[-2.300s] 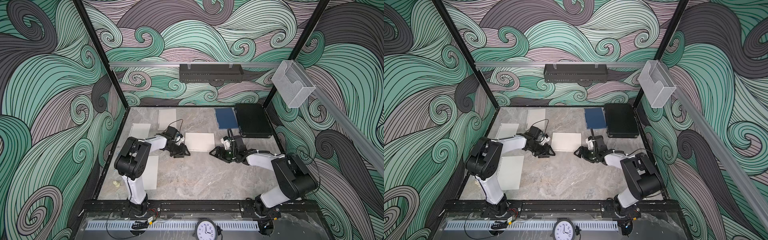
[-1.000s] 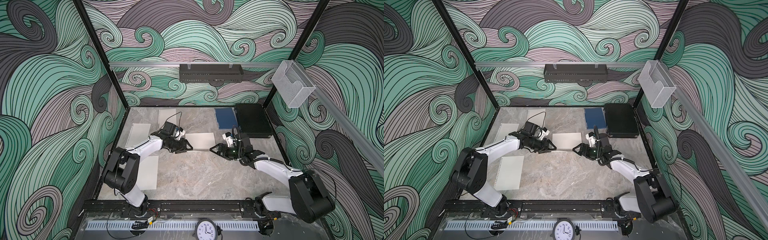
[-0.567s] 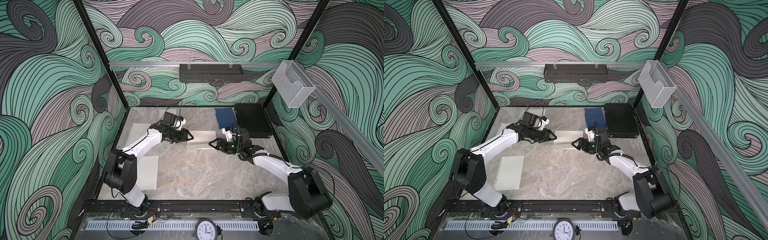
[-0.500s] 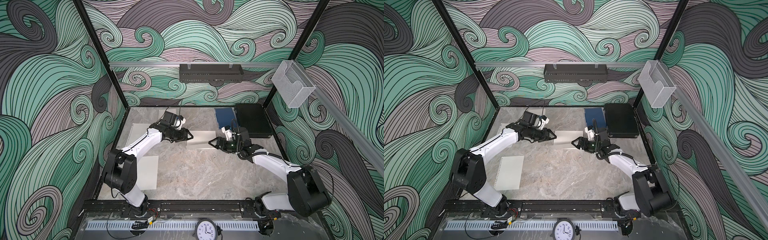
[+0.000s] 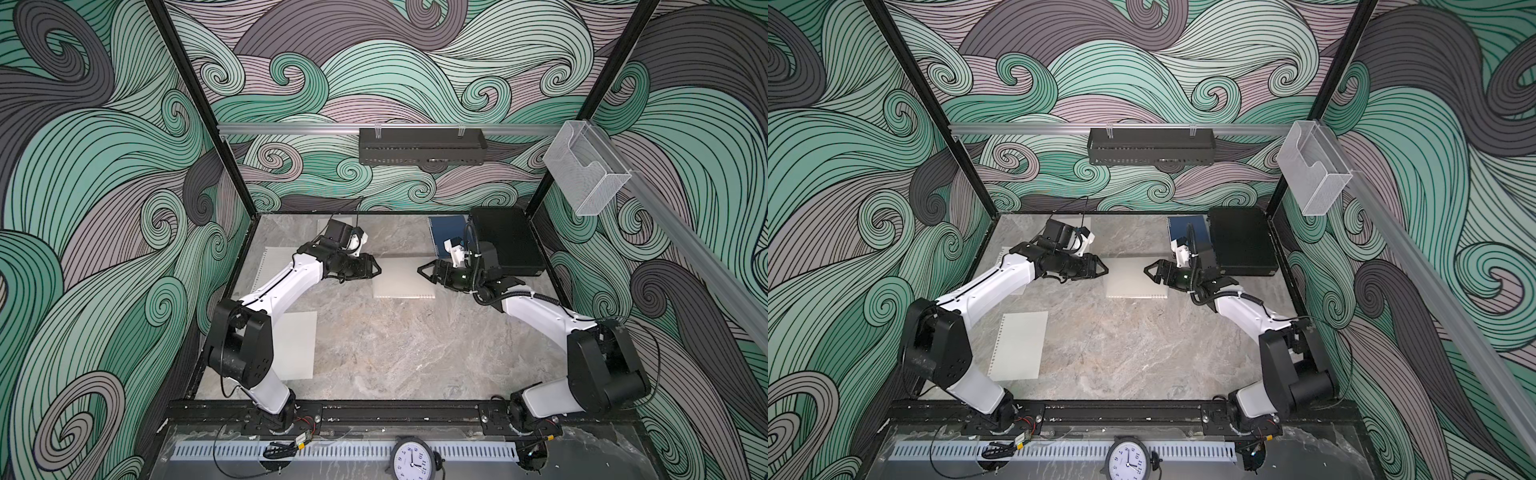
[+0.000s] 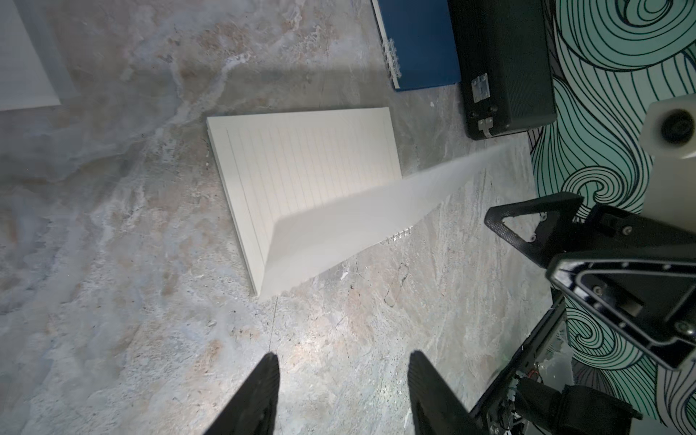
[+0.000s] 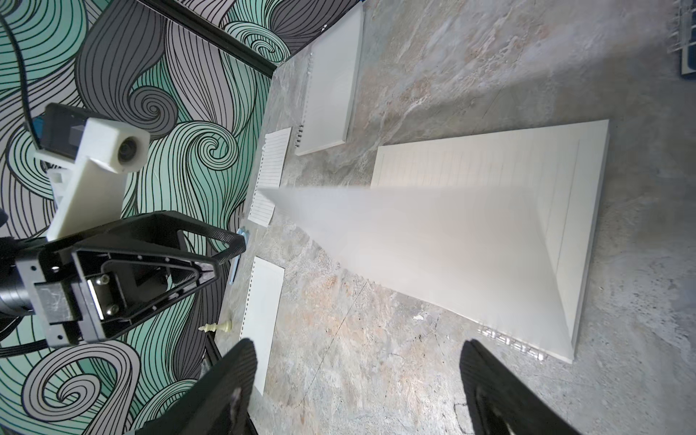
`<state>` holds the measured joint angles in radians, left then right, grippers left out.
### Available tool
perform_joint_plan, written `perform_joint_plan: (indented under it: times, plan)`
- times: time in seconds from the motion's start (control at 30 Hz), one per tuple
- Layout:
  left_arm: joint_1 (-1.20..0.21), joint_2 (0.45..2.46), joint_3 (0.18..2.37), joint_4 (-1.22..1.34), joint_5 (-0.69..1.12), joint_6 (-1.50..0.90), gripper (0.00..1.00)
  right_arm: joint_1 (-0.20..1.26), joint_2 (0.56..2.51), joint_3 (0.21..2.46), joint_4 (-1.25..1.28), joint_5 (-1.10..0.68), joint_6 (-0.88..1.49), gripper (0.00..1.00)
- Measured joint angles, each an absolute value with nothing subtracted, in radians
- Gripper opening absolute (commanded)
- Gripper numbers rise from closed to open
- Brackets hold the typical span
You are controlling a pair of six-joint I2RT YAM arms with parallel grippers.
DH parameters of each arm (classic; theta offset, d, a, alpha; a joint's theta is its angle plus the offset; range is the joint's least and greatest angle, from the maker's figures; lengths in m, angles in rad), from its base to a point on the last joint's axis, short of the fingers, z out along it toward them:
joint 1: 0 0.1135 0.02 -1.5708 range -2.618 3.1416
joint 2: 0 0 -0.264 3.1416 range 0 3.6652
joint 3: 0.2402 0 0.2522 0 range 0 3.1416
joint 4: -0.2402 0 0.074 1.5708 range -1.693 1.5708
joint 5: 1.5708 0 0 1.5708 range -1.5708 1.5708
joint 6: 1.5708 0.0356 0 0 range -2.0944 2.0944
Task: Tear off pages from different notebooks
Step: Close the notebook at the center of the board.
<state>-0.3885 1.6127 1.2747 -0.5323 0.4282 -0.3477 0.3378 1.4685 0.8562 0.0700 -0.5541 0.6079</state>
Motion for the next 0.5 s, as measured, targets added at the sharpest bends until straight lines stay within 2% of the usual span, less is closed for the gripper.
perform_joint_plan:
  times: [0.5]
  plan:
    - [-0.389, 1.663, 1.283, -0.533, 0.411, -0.352, 0.55, 0.325, 1.565, 0.926, -0.037, -0.442, 0.521, 0.82]
